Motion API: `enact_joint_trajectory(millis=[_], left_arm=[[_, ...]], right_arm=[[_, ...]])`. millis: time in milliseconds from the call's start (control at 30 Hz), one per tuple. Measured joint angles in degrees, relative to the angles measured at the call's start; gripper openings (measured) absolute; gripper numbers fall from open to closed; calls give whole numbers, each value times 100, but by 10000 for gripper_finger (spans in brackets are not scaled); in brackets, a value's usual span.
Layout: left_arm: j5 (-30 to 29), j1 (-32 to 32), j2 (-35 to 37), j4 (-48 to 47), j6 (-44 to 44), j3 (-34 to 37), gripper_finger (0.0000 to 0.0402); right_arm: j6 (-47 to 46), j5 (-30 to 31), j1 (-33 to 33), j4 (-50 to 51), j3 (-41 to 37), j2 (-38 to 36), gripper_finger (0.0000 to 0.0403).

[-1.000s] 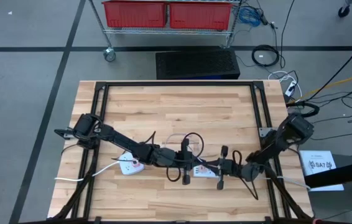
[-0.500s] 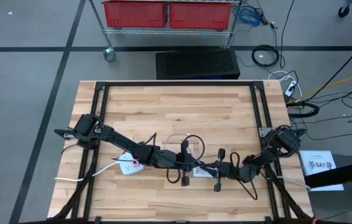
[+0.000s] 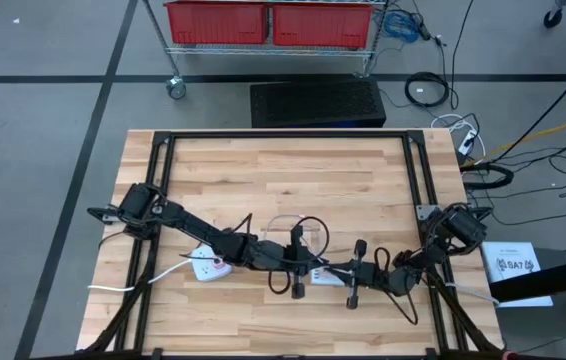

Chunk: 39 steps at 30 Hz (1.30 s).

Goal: Insert USB
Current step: Insert the pink charger cable into the pink charger adapter on the right white outlet extension

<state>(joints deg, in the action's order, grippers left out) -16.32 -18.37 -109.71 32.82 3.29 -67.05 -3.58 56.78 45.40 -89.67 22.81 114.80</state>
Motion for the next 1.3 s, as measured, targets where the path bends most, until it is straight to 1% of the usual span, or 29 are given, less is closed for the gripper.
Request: enact_joint_trajectory(millis=[133, 300, 467, 667, 1300], left_arm=[[-11, 6, -2, 0, 41, 0, 7], [-24, 3, 0, 0, 48, 0, 7], [-24, 2, 0, -27, 50, 0, 7], [-20, 2, 0, -62, 76, 0, 7], [-20, 3, 0, -105, 79, 0, 7]], right_arm=[[-41, -62, -51, -2, -2, 2, 0], [-240, -291, -152, 10, -9, 2, 0], [-327, -295, -127, 52, -1, 2, 0], [-301, -122, -31, 63, 2, 2, 0], [-429, -164, -69, 179, 7, 7, 0]])
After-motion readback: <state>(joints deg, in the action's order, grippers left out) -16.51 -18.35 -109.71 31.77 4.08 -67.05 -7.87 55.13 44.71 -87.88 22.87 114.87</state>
